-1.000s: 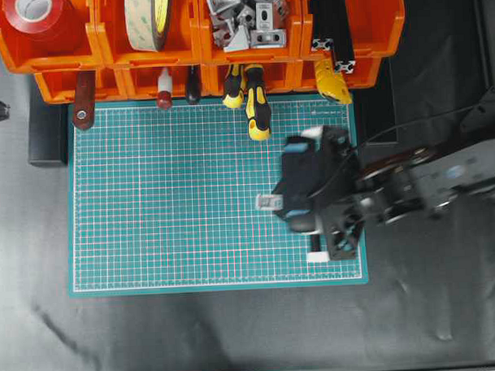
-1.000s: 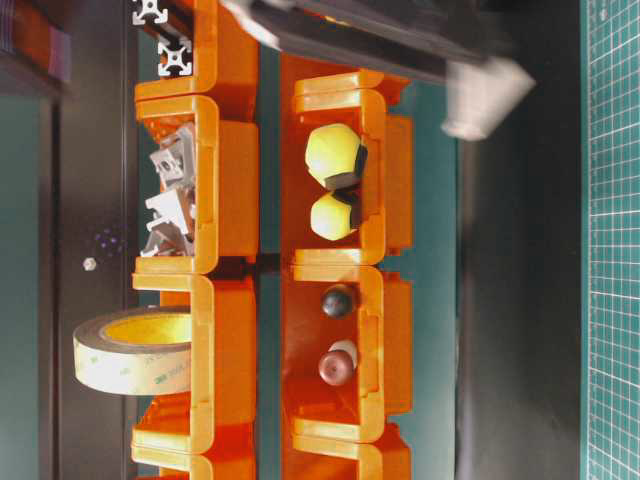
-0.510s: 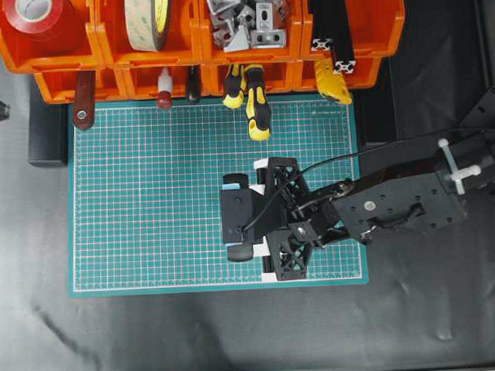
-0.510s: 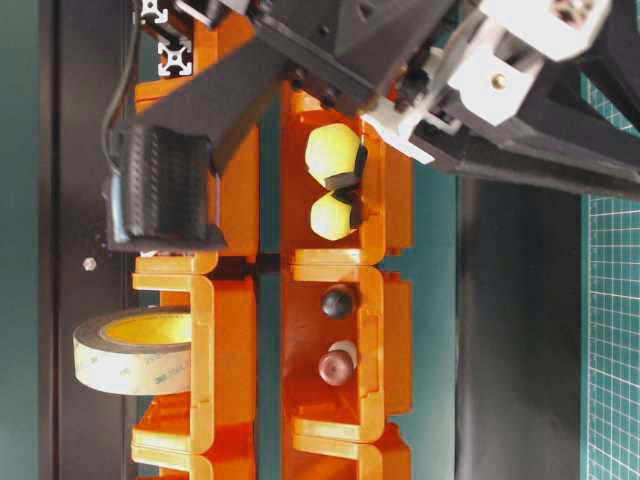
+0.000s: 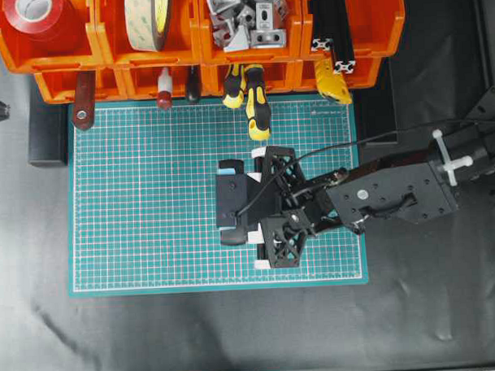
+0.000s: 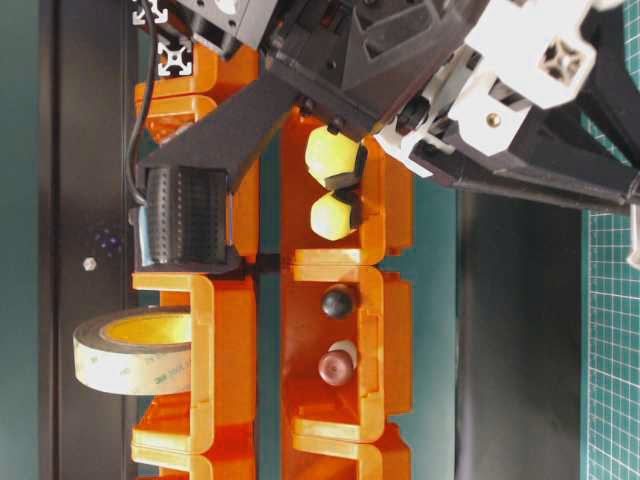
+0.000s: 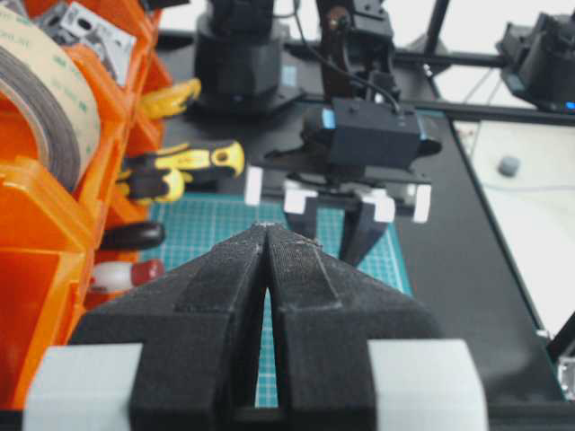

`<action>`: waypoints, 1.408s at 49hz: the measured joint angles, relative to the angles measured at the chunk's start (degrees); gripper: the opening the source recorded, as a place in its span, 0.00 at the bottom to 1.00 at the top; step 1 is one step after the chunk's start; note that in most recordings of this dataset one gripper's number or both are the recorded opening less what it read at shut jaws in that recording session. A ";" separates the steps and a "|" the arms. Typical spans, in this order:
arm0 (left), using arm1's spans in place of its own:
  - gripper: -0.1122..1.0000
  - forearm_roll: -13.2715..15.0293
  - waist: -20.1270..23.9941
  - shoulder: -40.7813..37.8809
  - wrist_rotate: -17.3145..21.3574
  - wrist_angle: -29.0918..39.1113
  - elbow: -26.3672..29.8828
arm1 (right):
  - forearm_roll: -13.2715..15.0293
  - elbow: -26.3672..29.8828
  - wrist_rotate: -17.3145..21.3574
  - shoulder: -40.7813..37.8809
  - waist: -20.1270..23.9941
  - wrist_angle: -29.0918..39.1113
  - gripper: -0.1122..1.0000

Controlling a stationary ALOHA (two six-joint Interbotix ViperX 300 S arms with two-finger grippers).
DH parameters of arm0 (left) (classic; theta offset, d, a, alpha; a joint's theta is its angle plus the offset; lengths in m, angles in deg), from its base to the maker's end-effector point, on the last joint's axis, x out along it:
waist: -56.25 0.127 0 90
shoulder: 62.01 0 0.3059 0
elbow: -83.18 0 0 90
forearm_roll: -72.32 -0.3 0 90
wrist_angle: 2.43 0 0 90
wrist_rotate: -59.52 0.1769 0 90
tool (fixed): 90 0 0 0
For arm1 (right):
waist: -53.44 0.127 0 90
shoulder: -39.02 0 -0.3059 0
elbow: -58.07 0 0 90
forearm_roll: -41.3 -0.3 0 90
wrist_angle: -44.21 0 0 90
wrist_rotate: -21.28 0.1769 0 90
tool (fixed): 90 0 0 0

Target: Pick corner brachets from container rack with right arm.

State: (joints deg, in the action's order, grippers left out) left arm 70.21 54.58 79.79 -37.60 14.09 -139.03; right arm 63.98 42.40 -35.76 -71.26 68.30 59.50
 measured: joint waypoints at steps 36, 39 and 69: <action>0.10 0.00 -0.44 0.35 -0.09 -0.09 0.00 | -0.09 -0.26 0.44 2.99 0.26 -0.09 0.81; 0.10 0.00 -0.44 0.53 0.00 0.00 0.00 | -0.18 -0.97 0.35 5.10 0.44 0.00 0.81; 0.10 0.00 -0.53 0.62 -0.09 1.32 0.00 | -0.09 -7.91 0.44 19.95 0.44 -1.58 0.81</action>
State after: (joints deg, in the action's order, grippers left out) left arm 70.21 54.05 80.40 -37.69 15.41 -139.03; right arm 63.89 34.49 -35.32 -51.31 68.74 57.92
